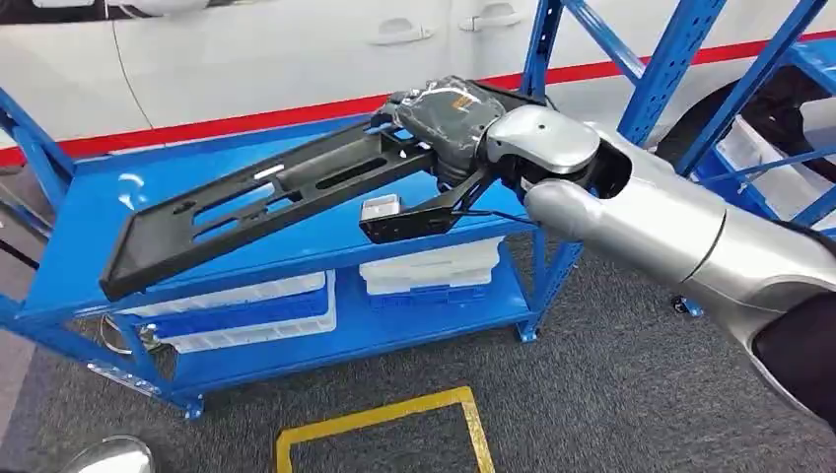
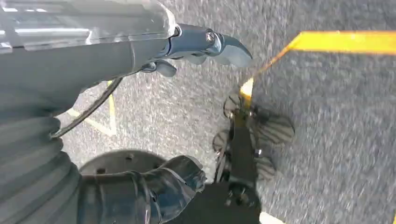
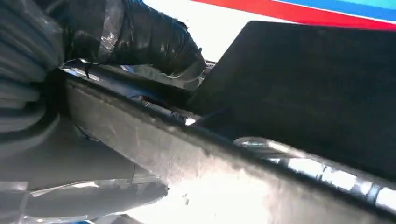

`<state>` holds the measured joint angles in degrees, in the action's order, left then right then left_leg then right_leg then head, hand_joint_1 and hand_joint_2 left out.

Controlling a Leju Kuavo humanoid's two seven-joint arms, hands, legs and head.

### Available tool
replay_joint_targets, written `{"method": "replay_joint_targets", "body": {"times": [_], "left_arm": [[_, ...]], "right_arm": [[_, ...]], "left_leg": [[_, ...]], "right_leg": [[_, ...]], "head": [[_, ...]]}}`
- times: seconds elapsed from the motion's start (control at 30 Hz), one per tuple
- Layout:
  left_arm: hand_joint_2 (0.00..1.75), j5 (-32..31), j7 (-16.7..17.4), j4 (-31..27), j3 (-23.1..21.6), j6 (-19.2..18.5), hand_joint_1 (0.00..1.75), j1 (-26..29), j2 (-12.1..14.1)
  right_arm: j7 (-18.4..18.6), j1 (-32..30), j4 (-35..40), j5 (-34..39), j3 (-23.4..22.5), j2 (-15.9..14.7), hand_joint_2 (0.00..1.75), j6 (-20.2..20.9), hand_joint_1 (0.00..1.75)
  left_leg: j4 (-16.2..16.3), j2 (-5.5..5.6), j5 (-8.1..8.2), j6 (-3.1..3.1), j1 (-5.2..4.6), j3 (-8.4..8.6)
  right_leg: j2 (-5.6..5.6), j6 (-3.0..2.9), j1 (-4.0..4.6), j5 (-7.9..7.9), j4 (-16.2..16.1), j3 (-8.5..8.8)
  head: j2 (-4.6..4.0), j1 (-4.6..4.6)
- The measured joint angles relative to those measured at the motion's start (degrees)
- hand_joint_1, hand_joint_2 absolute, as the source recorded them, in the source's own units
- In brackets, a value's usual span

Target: Take the parts from the cabinet and place them on the table.

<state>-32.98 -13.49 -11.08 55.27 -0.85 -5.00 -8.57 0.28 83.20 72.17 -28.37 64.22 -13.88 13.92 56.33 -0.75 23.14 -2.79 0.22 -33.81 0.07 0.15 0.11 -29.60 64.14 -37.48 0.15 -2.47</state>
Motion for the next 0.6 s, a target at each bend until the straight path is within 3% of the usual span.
{"method": "replay_joint_targets", "body": {"times": [0.07,0.1,0.13,0.17,0.23,0.27,0.3,0.33,0.4,0.43,0.47,0.5,0.57,0.6], "left_arm": [[1.75,0.0,0.0,0.0,0.1,0.0,0.0,0.0,0.0],[1.75,0.0,0.0,0.0,0.2,0.0,0.0,-0.1,0.0],[1.75,0.0,-0.1,0.0,0.2,0.0,0.0,-0.1,0.0],[1.75,-0.1,-0.1,0.0,0.2,0.0,0.0,-0.2,0.0],[1.75,-0.7,-0.3,0.0,0.2,-0.2,0.0,-0.2,0.0],[1.75,-0.9,-0.4,0.0,0.2,-0.2,0.0,-0.2,0.0],[1.75,-1.2,-0.4,0.0,0.2,-0.3,0.0,-0.3,0.1],[1.75,-1.2,-0.5,0.0,0.2,-0.4,0.0,-0.3,0.0],[1.75,-1.4,-0.5,0.0,0.2,-0.5,0.0,-0.2,0.0],[1.75,-1.5,-0.5,0.0,0.2,-0.5,0.0,0.1,0.0],[1.75,-1.6,-0.5,0.0,0.2,-0.6,0.0,0.0,0.0],[1.75,-1.6,-0.5,0.0,0.2,-0.6,0.0,-0.1,0.0],[1.75,-1.6,-0.5,0.0,0.2,-0.6,0.0,-0.3,0.0],[1.75,-1.6,-0.5,0.0,0.2,-0.6,0.0,-0.3,0.0]], "right_arm": [[0.1,-0.1,0.0,-0.3,-0.1,-0.2,1.75,-0.1,1.75],[0.1,-0.3,0.0,-0.8,-0.1,-0.2,1.75,-0.2,1.75],[0.0,-0.5,0.0,-1.5,-0.1,-0.2,1.75,-0.3,1.75],[-0.2,-0.6,0.1,-2.6,-0.1,-0.4,1.75,-0.9,1.75],[-1.0,-0.7,0.4,-4.3,-0.1,-0.5,1.75,-2.7,1.75],[-1.7,-0.8,0.6,-4.5,-0.2,-0.9,1.75,-3.9,1.75],[-2.3,-1.3,0.8,-4.6,-0.4,-1.1,1.75,-5.1,1.75],[-3.0,-2.2,1.0,-4.8,-1.0,-1.6,1.75,-6.3,1.75],[-3.5,-3.1,1.1,-4.9,-1.8,-2.0,1.75,-7.1,1.75],[-3.6,-3.4,1.1,-4.9,-1.9,-2.1,1.75,-7.2,1.75],[-3.6,-3.5,1.1,-5.0,-1.9,-2.1,1.75,-7.3,1.75],[-3.6,-3.5,1.2,-5.0,-2.0,-2.2,1.75,-7.3,1.75],[-3.6,-3.7,1.2,-5.0,-2.1,-2.3,1.75,-7.3,1.75],[-3.6,-3.9,1.2,-5.0,-2.1,-2.3,1.75,-7.3,1.75]], "left_leg": [[0.2,-0.04,-0.49,0.06,0.03,-1.04],[0.4,-0.05,-0.79,0.14,0.13,-1.63],[0.7,-0.04,-1.11,0.39,0.32,-2.3],[1.0,-0.03,-1.39,0.69,0.54,-2.98],[2.3,-0.03,-1.78,1.34,1.17,-4.57],[3.1,-0.02,-1.93,1.71,1.28,-5.41],[3.7,0.18,-2.13,2.12,1.07,-6.15],[3.7,0.26,-2.55,2.64,1.06,-6.07],[3.4,0.47,-3.6,3.43,1.08,-6.33],[3.2,0.57,-4.07,3.71,1.14,-6.62],[4.2,0.53,-1.71,3.91,1.4,-7.29],[7.0,0.51,1.98,4.05,1.43,-8.21],[15.0,0.52,8.13,4.37,1.42,-9.9],[18.8,0.51,9.77,4.41,1.41,-10.44]], "right_leg": [[-0.03,0.6,-0.62,-5.12,8.3,-2.51],[-0.04,0.95,-0.97,-6.2,11.4,-3.16],[-0.06,1.38,-1.33,-5.63,12.0,-2.69],[-0.08,1.78,-1.64,-3.94,10.3,-1.27],[-0.15,2.61,-2.39,0.14,2.2,4.17],[-0.17,3.07,-2.63,-1.11,-1.9,6.14],[0.01,2.43,-1.72,-1.29,-2.8,6.73],[0.07,1.63,-1.87,-0.86,-2.2,6.06],[0.14,0.66,-1.45,-0.49,-2.0,5.44],[0.1,-0.36,-1.96,0.33,-2.5,4.72],[-0.08,-0.96,-1.95,1.08,-2.5,4.28],[-0.03,-1.5,-1.89,1.84,-2.6,3.51],[-0.02,-1.9,-1.52,3.16,-2.5,1.85],[0.0,-1.98,-1.31,3.81,-2.5,1.01]], "head": [[0.0,0.0],[0.0,0.0],[-0.02,0.0],[0.0,0.0],[0.0,0.02],[0.0,0.0],[0.0,0.02],[0.0,-0.09],[0.0,0.0],[0.0,-0.07],[-0.02,-0.07],[-0.02,-0.13],[-0.02,-0.15],[0.0,-0.18]]}}
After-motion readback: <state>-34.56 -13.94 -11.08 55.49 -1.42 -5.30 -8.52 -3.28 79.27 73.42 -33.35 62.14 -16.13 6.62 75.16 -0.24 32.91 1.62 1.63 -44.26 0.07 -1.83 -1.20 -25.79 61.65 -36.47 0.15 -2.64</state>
